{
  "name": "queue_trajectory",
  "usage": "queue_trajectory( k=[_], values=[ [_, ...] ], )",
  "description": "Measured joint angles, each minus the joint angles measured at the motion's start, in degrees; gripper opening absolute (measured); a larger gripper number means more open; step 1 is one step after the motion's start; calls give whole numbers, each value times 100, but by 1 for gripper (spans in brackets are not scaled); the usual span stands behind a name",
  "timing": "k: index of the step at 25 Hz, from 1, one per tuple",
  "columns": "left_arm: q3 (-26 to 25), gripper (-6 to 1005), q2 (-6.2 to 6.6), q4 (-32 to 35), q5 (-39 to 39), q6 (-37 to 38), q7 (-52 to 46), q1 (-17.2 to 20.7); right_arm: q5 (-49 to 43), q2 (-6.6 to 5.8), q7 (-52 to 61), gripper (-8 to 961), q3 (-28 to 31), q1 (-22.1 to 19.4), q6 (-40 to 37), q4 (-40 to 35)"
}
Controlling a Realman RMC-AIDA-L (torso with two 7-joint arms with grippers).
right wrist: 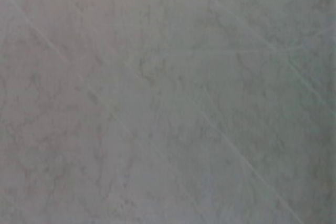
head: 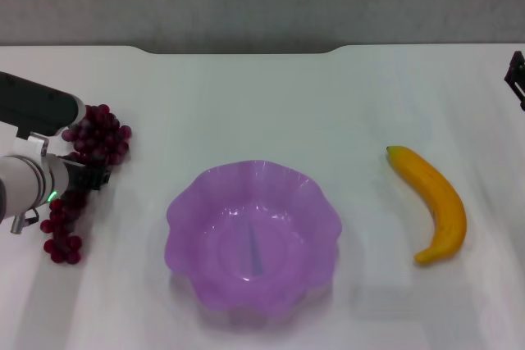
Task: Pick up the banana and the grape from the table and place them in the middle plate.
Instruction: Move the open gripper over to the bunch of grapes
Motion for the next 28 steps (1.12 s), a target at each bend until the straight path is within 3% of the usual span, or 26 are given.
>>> queue_trajectory(
  k=[8, 28],
  values=[
    [10, 538, -20, -11, 0, 45, 16, 3, 0, 0, -8, 885, 0, 0, -3, -16],
    [-2, 491, -18, -35, -8, 140, -10, 55, 0, 0, -7, 885, 0, 0, -4, -8]
  ],
)
